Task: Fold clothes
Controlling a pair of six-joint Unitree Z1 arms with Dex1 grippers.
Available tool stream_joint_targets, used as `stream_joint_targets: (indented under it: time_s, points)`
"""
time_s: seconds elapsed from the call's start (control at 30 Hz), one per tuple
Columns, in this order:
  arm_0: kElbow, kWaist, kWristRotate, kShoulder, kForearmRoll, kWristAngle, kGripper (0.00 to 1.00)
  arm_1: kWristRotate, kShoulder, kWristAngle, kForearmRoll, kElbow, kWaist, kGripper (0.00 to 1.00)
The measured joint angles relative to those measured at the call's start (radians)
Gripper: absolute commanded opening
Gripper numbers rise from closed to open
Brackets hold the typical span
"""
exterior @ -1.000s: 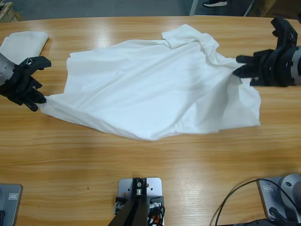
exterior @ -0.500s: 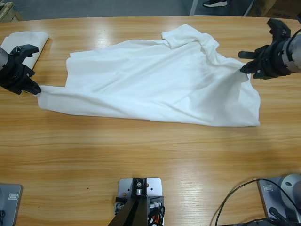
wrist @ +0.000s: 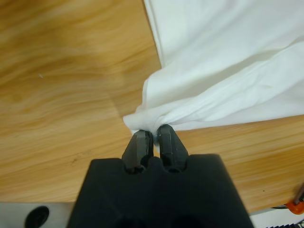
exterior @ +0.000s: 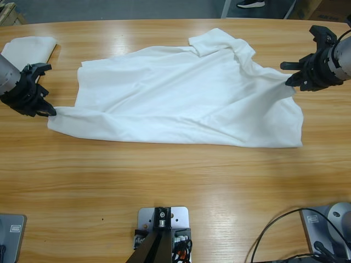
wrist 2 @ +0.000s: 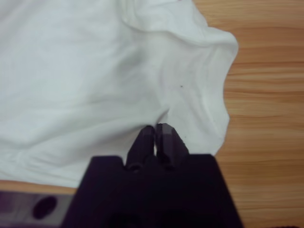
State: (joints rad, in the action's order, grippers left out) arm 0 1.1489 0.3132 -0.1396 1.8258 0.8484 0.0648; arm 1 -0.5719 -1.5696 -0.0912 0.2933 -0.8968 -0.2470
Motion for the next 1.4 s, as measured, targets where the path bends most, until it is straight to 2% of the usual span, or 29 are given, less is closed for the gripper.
stream_joint_targets:
  time_s: [1.0,1.37,1.4]
  points:
    - [0.012,0.004,0.000,0.025,-0.055,0.058,0.000,0.075,-0.016,-0.065,0.048,-0.036,0.075,0.000]
    - [0.148,0.053,0.000,0.057,-0.052,0.072,0.000,0.075,-0.027,-0.080,0.047,-0.021,0.070,0.000]
    - [0.148,0.054,0.000,0.060,-0.049,0.072,0.000,0.075,-0.027,-0.080,0.046,-0.021,0.070,0.160]
